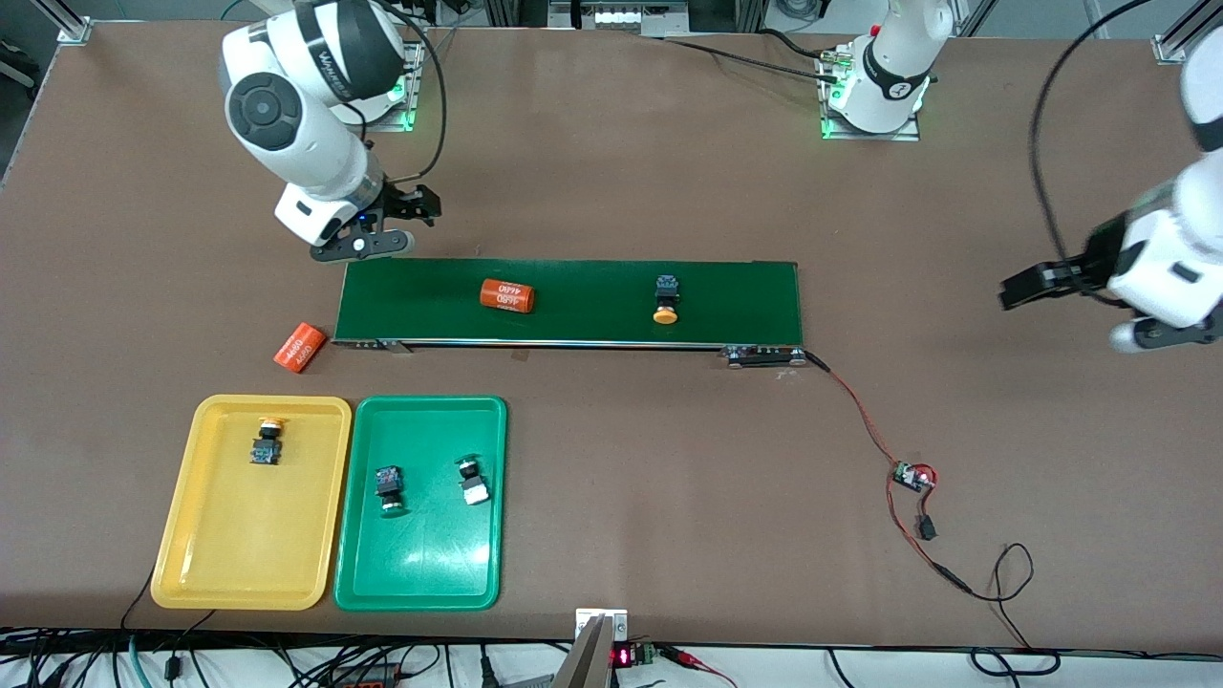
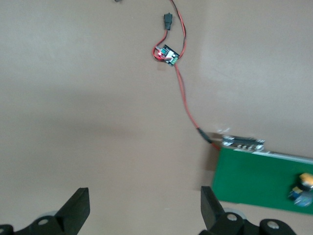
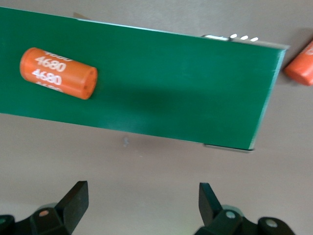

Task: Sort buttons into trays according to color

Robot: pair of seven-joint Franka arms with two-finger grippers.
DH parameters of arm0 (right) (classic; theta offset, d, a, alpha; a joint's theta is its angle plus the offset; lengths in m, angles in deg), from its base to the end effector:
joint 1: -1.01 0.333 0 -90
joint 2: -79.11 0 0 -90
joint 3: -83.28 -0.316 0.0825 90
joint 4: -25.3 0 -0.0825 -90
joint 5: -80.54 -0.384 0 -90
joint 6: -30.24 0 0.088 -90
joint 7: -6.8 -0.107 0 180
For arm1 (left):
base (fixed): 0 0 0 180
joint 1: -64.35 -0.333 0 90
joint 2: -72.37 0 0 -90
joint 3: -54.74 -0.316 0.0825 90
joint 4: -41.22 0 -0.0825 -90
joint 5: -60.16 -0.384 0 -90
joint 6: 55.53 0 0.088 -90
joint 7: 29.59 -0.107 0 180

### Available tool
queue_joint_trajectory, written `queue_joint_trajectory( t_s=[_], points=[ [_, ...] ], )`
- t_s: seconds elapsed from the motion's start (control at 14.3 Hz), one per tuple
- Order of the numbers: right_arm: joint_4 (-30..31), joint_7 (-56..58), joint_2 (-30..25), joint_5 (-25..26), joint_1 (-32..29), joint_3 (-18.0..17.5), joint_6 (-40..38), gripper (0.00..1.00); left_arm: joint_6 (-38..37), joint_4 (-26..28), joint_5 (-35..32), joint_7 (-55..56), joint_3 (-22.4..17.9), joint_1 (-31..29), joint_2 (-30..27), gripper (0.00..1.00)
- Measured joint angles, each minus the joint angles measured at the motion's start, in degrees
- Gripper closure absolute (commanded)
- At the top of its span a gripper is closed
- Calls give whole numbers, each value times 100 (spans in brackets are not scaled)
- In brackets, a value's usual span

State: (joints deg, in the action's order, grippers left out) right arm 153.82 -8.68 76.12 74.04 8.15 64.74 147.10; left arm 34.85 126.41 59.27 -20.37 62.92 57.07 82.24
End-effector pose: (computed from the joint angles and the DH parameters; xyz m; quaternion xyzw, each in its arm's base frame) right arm 0.4454 0.2218 0.3767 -0.9945 -0.0584 0.0858 0.0107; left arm 0.6038 -0.0009 0.5656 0.9965 0.0727 -0.0402 0.0009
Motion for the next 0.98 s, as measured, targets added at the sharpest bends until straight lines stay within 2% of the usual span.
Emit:
queue_joint_trajectory(
  t_s=[0.14,0.42,0.56,0.84,0.98],
  points=[
    [214,-610,95,-18,421,-12,614,0,-76,1,9,-505,-262,19,-121,0],
    [311,-1190,516,-16,959,-26,1694,0,-217,27,10,-661,-285,139,-184,0],
    [310,-1287,660,36,977,-22,1917,0,-217,43,10,-662,-281,169,-183,0],
    [305,-1853,826,653,998,-20,2005,0,-76,62,10,-673,-137,189,-184,0],
    [295,-1955,881,718,1023,-20,2069,0,5,74,10,-673,-137,179,-184,0]
  ],
)
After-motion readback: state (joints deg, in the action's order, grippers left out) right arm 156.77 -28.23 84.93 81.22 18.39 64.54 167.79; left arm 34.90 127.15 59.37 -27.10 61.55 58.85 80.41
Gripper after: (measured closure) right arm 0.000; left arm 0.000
